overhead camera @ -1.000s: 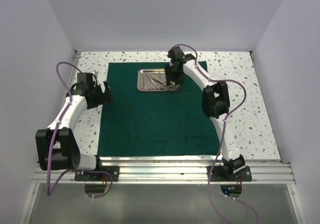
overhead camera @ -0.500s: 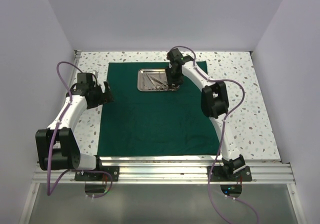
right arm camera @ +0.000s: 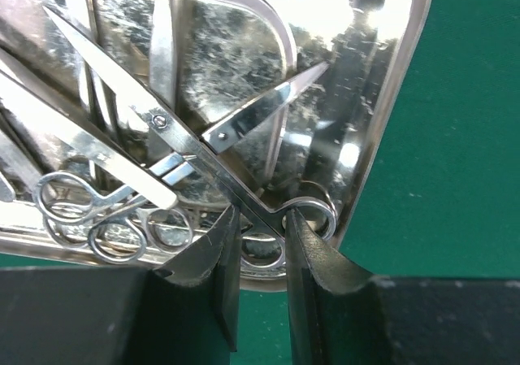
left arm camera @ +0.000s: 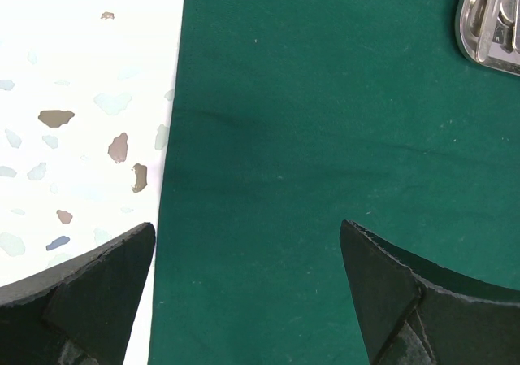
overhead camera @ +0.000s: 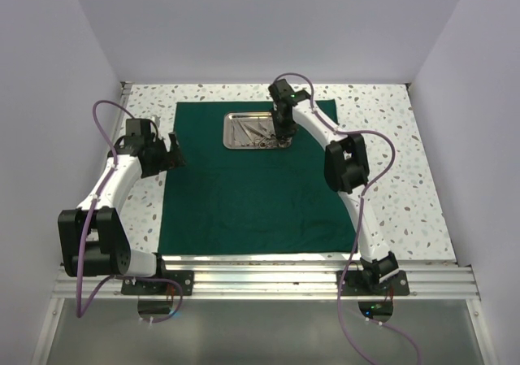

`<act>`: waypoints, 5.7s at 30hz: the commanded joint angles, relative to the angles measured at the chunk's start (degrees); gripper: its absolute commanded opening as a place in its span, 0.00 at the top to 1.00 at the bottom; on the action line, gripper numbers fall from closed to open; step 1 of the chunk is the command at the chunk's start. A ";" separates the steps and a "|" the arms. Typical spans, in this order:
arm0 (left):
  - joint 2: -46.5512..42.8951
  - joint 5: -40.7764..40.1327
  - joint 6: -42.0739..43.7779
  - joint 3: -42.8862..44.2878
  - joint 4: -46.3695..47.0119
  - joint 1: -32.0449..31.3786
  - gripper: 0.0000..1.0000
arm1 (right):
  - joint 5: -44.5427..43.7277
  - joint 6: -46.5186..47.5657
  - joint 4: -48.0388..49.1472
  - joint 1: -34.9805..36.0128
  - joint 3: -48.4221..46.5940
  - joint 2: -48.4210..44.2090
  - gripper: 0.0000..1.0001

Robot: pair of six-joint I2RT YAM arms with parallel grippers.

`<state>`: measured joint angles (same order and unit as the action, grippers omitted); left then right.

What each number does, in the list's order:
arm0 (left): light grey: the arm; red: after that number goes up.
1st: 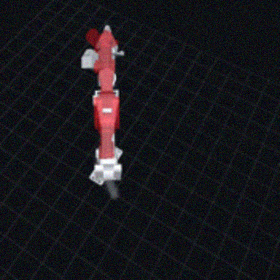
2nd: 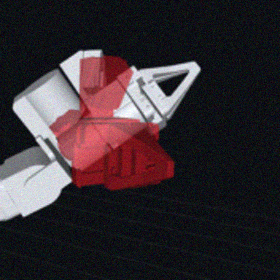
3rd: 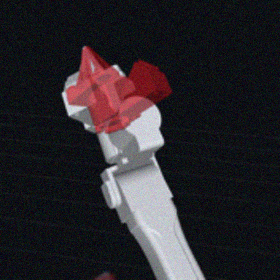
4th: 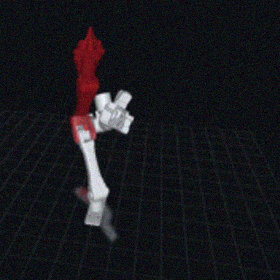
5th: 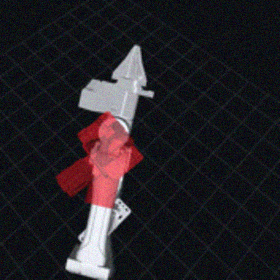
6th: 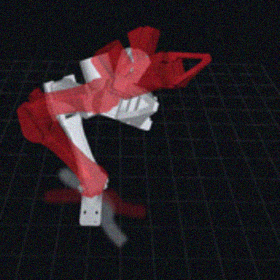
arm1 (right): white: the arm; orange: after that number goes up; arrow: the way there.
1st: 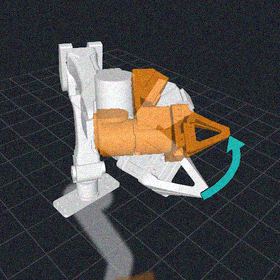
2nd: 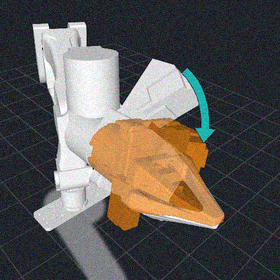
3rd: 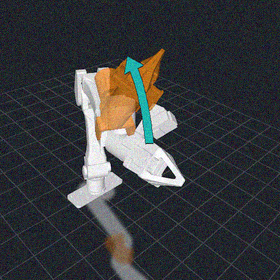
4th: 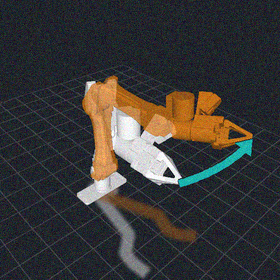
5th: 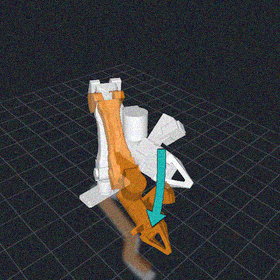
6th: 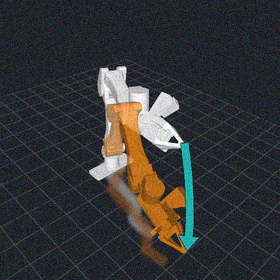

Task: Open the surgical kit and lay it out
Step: Pick up the medical item from the container, then place the medical item in the surgical kit, then pick up the medical item from the container, then place the medical item in the surgical kit.

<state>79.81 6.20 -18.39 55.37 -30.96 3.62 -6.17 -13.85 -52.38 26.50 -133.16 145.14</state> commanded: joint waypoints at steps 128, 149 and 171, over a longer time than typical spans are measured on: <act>-9.85 3.12 -1.65 -6.33 9.08 1.74 0.15 | -5.34 -2.06 6.94 4.96 -15.03 -0.72 1.00; -5.72 3.74 -4.19 -3.17 7.41 -3.18 0.15 | -0.07 -30.53 3.69 15.23 24.08 -27.36 1.00; -4.58 4.09 -5.78 -2.47 7.14 -6.43 0.18 | 9.07 -34.50 -6.23 19.90 34.56 -27.55 0.54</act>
<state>75.37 10.24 -23.46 50.59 -24.86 -2.44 0.12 -49.58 -57.30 46.06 -96.51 116.51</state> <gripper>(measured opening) 0.822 0.409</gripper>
